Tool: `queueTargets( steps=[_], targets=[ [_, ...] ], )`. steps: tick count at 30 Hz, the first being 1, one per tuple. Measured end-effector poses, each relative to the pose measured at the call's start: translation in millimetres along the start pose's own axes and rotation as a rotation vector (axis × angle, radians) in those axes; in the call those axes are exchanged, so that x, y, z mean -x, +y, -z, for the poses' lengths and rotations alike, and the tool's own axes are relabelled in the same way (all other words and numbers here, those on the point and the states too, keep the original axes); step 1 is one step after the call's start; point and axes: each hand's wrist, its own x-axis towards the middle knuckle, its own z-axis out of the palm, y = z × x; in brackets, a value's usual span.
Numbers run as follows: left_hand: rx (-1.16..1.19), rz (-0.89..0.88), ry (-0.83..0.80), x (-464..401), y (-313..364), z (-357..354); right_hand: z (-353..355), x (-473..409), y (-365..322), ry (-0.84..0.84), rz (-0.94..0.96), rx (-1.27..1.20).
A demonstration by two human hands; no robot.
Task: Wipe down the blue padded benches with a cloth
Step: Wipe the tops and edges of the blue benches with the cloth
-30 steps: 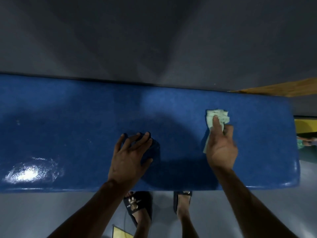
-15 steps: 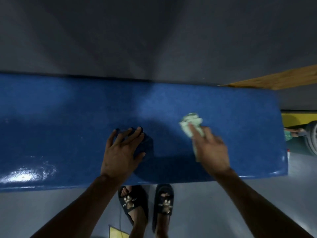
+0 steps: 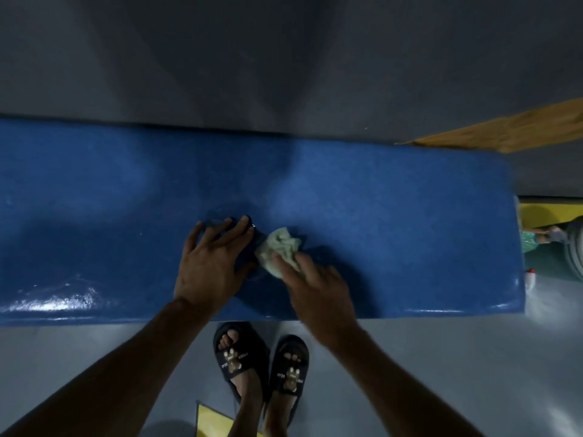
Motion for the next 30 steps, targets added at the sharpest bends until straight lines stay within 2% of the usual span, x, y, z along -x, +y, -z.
queueTargets(
  steps=[2,5,7,10,13,15,17,20,22,25,27,30],
  targets=[
    [-0.004,0.014,-0.01,0,2,1,12,10,50,-0.041,-0.044,0.091],
    [-0.009,0.038,0.002,1,6,2,37,25,102,-0.047,-0.306,0.174],
    [-0.018,0.044,0.006,1,9,2,36,27,103,0.019,-0.452,0.171],
    [-0.023,0.052,0.005,2,12,4,10,21,63,0.113,-0.634,0.048],
    [-0.033,0.071,-0.026,3,15,6,-8,19,-9,0.13,-0.463,-0.089],
    [-0.021,0.075,-0.044,5,16,7,-7,20,-44,0.01,-0.328,-0.153],
    [-0.019,0.075,-0.048,5,17,7,1,20,-45,-0.064,-0.199,-0.183],
    [-0.004,0.08,-0.027,5,20,10,9,30,7,-0.032,-0.061,-0.037],
    [0.003,0.074,0.0,7,22,13,18,42,54,-0.039,-0.168,0.045],
    [0.012,0.038,0.036,19,21,16,35,55,103,-0.048,-0.447,0.086],
    [0.018,0.031,0.045,29,19,16,37,57,107,-0.026,-0.568,0.047],
    [0.017,0.034,0.053,41,17,17,18,52,67,0.082,-0.669,-0.018]
  ],
)
